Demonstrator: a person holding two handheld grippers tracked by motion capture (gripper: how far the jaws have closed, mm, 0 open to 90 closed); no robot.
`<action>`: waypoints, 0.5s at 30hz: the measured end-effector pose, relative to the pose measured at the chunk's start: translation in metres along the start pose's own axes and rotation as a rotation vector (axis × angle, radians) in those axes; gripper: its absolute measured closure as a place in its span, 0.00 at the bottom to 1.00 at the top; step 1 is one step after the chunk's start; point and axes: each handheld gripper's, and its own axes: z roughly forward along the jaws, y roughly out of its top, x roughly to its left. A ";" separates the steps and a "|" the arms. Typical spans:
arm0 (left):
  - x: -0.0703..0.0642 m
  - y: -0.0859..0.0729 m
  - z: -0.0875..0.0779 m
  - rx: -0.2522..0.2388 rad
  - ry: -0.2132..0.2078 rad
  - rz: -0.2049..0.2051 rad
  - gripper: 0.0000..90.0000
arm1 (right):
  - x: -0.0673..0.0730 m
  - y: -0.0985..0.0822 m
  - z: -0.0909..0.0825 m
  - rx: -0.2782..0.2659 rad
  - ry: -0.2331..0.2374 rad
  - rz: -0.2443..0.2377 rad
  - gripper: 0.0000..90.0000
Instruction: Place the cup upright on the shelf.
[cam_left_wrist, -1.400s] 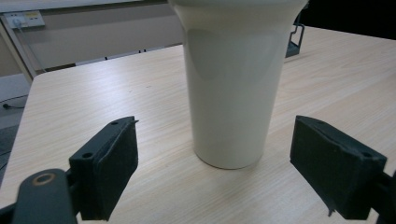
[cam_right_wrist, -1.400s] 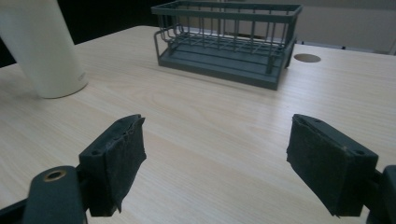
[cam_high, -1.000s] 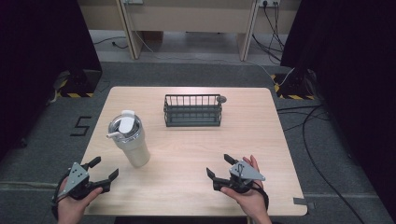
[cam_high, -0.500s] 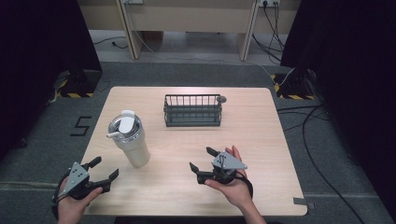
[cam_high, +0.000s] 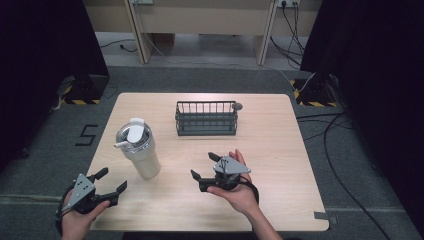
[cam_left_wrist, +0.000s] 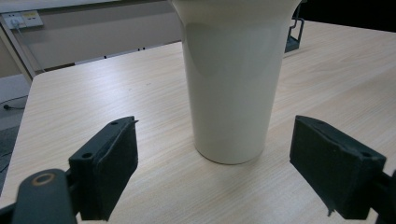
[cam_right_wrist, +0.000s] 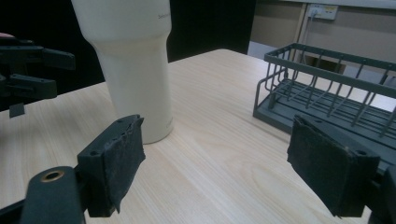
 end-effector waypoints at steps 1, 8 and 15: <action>0.000 0.000 0.000 0.000 0.000 0.000 0.16 | 0.001 0.001 0.002 0.001 0.004 -0.002 0.21; 0.000 0.000 0.000 0.002 0.001 0.005 0.16 | 0.005 0.006 0.015 0.003 0.026 -0.007 0.21; 0.000 0.000 0.000 0.004 -0.002 0.007 0.16 | 0.010 0.011 0.031 0.005 0.058 -0.016 0.21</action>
